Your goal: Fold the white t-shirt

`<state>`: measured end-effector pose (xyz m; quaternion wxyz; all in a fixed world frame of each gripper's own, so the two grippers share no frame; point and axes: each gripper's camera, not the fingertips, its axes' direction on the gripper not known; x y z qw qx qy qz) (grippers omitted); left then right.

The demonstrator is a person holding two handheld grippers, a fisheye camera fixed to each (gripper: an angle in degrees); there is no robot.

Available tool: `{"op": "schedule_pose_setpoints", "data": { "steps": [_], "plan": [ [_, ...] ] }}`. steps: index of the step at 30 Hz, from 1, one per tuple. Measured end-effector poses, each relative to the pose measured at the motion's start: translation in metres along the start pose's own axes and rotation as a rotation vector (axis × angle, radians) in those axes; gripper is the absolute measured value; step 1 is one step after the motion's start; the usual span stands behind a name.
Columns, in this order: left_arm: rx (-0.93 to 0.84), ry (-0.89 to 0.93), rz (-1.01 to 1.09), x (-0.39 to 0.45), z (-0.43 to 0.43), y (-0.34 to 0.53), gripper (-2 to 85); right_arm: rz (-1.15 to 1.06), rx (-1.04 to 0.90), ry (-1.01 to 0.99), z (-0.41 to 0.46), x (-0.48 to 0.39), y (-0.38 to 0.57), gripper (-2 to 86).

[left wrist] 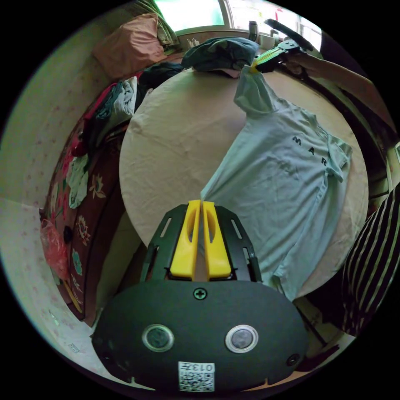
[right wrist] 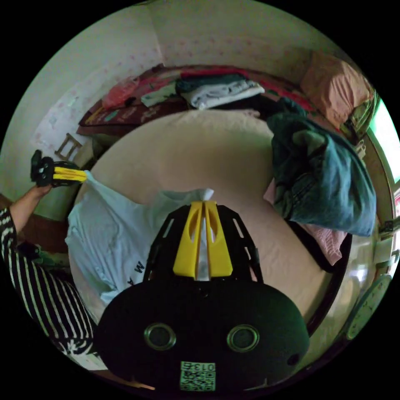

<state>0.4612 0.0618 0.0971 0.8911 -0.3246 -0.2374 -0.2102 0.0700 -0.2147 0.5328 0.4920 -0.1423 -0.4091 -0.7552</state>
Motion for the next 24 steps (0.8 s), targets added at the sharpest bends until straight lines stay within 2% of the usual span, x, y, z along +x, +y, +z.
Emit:
{"op": "schedule_pose_setpoints", "data": {
  "steps": [3,6,13,16,20,24],
  "plan": [
    [0.019,0.003,0.004,0.017,-0.016,0.013,0.1,-0.082,0.089,0.05,-0.041,-0.033,0.049,1.1],
    [0.006,0.013,-0.003,0.04,-0.023,0.028,0.1,-0.12,0.099,0.145,-0.054,-0.071,0.107,1.1],
    [-0.087,0.063,-0.033,0.103,0.004,0.049,0.3,-0.077,-0.068,0.332,0.0,-0.145,0.212,0.9],
    [-0.116,0.033,-0.039,0.118,0.011,0.051,0.4,-0.074,-0.108,0.36,0.013,-0.159,0.228,0.9],
    [-0.075,-0.054,-0.035,0.131,-0.001,0.055,0.9,-0.068,-0.05,0.389,-0.005,-0.168,0.236,1.1],
    [-0.132,0.01,-0.076,0.13,0.02,0.061,2.5,-0.069,-0.092,0.329,0.0,-0.171,0.25,1.7]
  ]
}}
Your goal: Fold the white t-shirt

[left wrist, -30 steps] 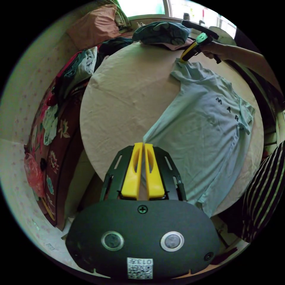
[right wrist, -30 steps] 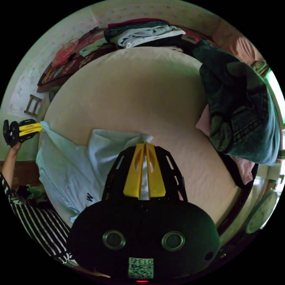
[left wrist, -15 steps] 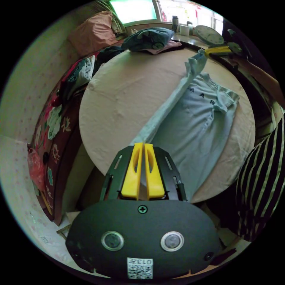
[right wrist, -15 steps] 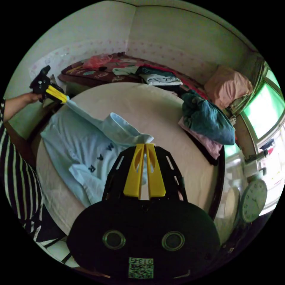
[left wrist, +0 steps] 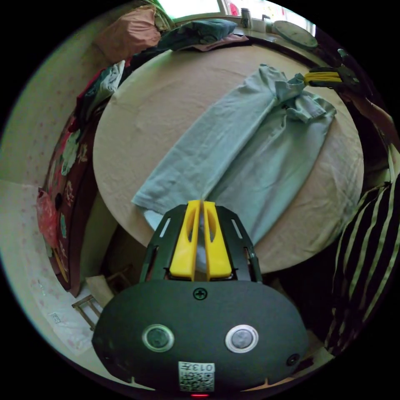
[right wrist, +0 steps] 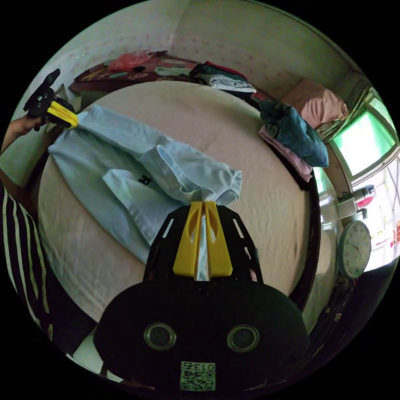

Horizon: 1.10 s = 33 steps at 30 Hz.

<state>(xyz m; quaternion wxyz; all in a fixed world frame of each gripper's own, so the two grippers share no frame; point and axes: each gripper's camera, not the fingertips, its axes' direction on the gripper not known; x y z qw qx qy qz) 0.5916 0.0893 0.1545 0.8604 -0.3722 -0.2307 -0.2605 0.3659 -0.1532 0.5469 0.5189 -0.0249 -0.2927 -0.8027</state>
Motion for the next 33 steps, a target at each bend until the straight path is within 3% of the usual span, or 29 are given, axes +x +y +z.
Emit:
{"op": "schedule_pose_setpoints", "data": {
  "steps": [3,9,14,19,23,28,33],
  "plan": [
    [-0.039,0.054,-0.035,-0.007,0.01,0.006,6.3,-0.071,-0.046,-0.043,0.003,-0.009,0.006,3.1],
    [0.117,0.163,-0.139,-0.026,-0.022,0.023,9.0,-0.055,-0.036,-0.101,-0.019,0.005,0.024,7.0],
    [0.299,0.263,0.04,0.015,-0.027,-0.063,10.1,-0.042,-0.04,-0.147,-0.008,0.011,0.012,8.3],
    [0.271,0.451,0.124,0.036,0.012,-0.146,10.2,-0.015,-0.076,-0.311,0.011,0.023,0.003,4.9],
    [0.153,0.551,0.204,0.057,0.045,-0.189,4.9,-0.107,-0.068,-0.268,0.004,0.013,0.007,2.2],
    [0.248,0.528,0.315,0.066,0.034,-0.175,3.0,-0.228,-0.071,-0.195,-0.011,-0.001,0.029,1.3],
    [0.168,0.454,0.419,0.065,0.044,-0.14,6.2,-0.324,-0.145,-0.152,-0.012,-0.014,0.054,1.2]
  ]
}}
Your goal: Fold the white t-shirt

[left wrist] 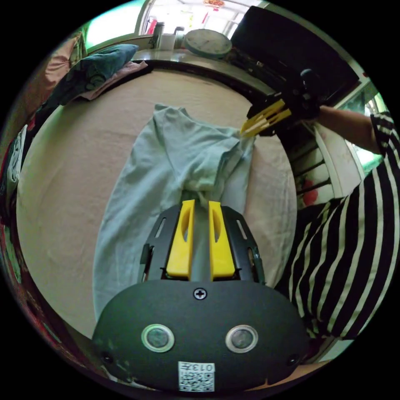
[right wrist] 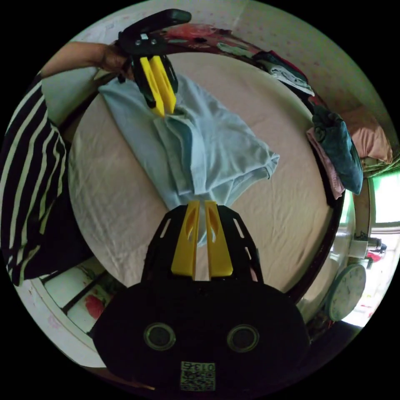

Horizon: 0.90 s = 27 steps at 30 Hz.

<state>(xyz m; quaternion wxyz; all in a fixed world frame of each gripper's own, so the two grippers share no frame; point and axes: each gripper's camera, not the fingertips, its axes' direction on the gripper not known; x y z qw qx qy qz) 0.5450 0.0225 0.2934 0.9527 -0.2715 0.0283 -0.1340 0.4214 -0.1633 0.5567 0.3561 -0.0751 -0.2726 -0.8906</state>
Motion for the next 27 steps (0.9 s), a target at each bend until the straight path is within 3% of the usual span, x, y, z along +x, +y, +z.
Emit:
{"op": "schedule_pose_setpoints", "data": {
  "steps": [4,10,20,25,27],
  "plan": [
    [0.033,0.033,0.006,0.007,-0.012,0.015,7.0,0.236,0.115,0.038,-0.019,0.031,0.001,1.6],
    [0.13,-0.186,-0.266,-0.009,-0.023,0.027,5.6,0.528,0.147,-0.024,0.005,0.092,-0.055,5.5],
    [0.065,-0.336,-0.537,-0.029,-0.002,0.083,0.9,0.654,0.021,-0.065,0.038,0.121,-0.072,2.5],
    [0.118,-0.254,-0.609,-0.028,-0.004,0.102,0.3,0.84,0.207,-0.271,0.03,0.144,-0.029,1.7],
    [0.129,-0.297,-0.625,-0.02,-0.011,0.108,0.1,0.884,0.275,-0.248,0.014,0.145,-0.022,1.5]
  ]
}}
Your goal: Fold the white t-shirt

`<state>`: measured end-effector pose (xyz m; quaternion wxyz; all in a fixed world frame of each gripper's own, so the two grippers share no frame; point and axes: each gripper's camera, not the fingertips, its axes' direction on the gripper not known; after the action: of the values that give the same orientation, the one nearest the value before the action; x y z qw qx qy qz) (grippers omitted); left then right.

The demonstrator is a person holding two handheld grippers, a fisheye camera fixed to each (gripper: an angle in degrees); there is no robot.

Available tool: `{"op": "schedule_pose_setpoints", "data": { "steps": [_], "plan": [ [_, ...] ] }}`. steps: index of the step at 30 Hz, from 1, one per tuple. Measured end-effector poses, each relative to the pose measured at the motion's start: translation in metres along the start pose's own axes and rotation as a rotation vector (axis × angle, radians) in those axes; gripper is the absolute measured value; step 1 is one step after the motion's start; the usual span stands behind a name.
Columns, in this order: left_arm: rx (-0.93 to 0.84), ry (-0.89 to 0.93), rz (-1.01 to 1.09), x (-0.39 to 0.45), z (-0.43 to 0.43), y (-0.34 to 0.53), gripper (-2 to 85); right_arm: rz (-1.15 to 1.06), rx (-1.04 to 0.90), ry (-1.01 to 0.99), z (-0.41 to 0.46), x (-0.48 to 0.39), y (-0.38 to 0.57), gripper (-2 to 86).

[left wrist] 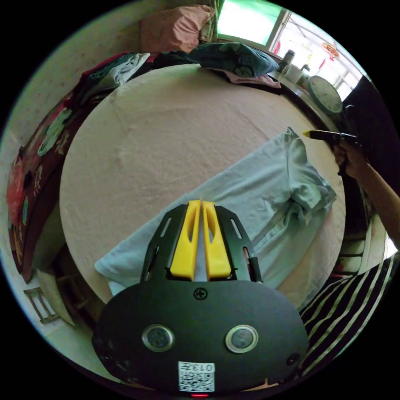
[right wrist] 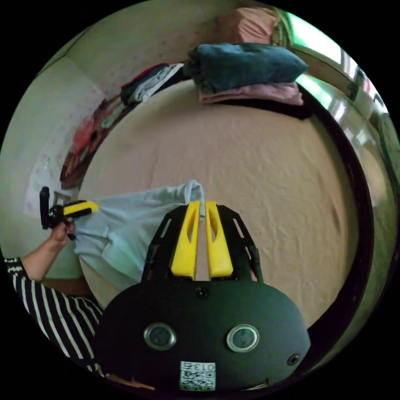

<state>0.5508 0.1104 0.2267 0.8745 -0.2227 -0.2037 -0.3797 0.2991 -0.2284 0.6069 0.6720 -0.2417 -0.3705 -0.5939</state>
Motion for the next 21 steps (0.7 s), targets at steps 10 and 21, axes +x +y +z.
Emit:
{"op": "schedule_pose_setpoints", "data": {
  "steps": [10,21],
  "plan": [
    [-0.062,-0.198,0.073,0.021,0.002,0.044,-0.2,-0.368,-0.127,0.26,0.044,-0.106,0.008,0.9],
    [0.002,-0.212,-0.193,-0.031,-0.052,0.156,0.5,-0.614,-0.072,-0.016,0.033,-0.218,-0.009,0.4]
  ]
}}
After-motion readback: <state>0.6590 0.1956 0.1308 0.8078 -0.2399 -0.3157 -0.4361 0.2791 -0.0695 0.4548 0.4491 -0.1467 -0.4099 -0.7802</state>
